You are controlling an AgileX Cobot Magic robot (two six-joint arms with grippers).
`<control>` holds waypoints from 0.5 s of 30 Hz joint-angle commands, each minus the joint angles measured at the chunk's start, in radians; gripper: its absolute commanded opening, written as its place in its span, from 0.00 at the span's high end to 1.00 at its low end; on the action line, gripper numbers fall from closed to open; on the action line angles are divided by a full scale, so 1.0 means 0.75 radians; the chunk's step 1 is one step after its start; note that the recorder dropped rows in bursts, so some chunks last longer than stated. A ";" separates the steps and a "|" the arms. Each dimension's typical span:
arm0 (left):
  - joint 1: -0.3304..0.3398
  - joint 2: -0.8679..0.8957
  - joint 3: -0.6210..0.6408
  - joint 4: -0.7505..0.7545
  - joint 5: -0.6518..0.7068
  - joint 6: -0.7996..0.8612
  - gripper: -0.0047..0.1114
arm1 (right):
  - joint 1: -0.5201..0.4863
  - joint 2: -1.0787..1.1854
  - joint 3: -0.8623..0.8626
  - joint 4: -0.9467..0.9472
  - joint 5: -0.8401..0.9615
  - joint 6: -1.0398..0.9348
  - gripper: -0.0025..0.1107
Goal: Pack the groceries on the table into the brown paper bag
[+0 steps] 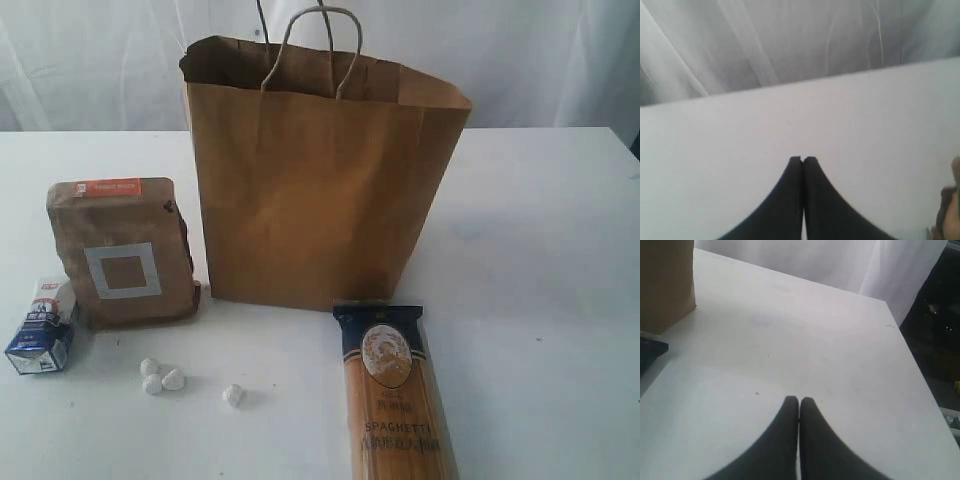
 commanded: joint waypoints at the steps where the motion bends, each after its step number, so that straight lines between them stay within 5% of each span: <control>1: -0.008 0.134 -0.005 0.014 0.089 -0.045 0.96 | -0.006 -0.004 0.001 -0.003 -0.002 -0.011 0.98; 12: -0.040 0.161 -0.005 0.031 0.007 -0.336 0.96 | -0.006 -0.004 0.001 -0.003 -0.002 -0.011 0.98; 15: -0.141 0.177 -0.005 0.299 0.011 -0.357 0.96 | -0.006 -0.004 0.001 -0.003 -0.002 -0.011 0.98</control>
